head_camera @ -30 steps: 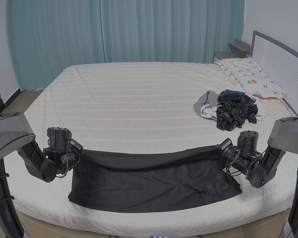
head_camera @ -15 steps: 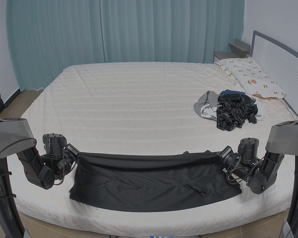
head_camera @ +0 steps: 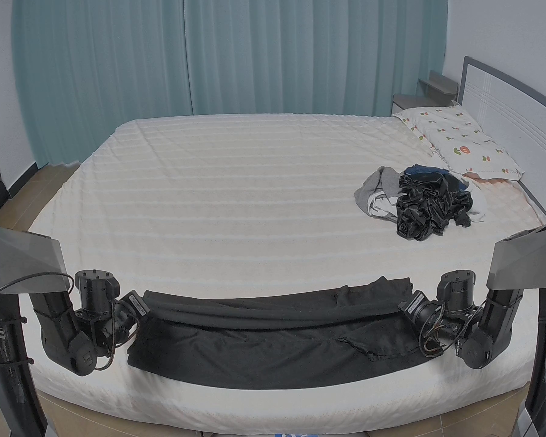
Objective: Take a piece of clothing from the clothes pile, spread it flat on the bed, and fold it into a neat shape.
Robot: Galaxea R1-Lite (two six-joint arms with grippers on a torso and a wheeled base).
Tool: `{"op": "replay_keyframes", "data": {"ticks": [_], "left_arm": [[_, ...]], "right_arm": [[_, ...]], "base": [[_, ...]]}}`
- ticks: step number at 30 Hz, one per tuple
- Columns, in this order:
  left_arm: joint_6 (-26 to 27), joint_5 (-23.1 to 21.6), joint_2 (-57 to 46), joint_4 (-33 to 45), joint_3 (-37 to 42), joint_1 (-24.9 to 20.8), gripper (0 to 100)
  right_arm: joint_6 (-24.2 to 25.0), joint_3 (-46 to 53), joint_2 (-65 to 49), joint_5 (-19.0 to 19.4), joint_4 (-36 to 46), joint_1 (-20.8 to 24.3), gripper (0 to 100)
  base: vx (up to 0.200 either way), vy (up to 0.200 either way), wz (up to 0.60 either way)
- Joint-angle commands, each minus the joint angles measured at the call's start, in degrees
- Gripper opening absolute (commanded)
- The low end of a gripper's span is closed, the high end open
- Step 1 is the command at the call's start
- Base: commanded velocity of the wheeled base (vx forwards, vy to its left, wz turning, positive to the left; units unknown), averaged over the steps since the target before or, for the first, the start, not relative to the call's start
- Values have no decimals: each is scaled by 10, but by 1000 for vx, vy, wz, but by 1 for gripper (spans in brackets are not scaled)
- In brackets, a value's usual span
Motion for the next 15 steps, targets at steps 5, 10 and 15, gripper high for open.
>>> {"op": "replay_keyframes", "data": {"ticks": [5,10,15], "left_arm": [[15,1,42,-9,27,-21,0],[21,3,22,-26,44,-21,100],[43,4,-21,-42,45,2,100]], "right_arm": [[-12,21,12,1,0,6,100],[-11,34,-17,1,-5,6,100],[-11,50,-81,2,-14,-10,100]], "base": [[0,0,0],[0,0,0],[0,0,0]]}}
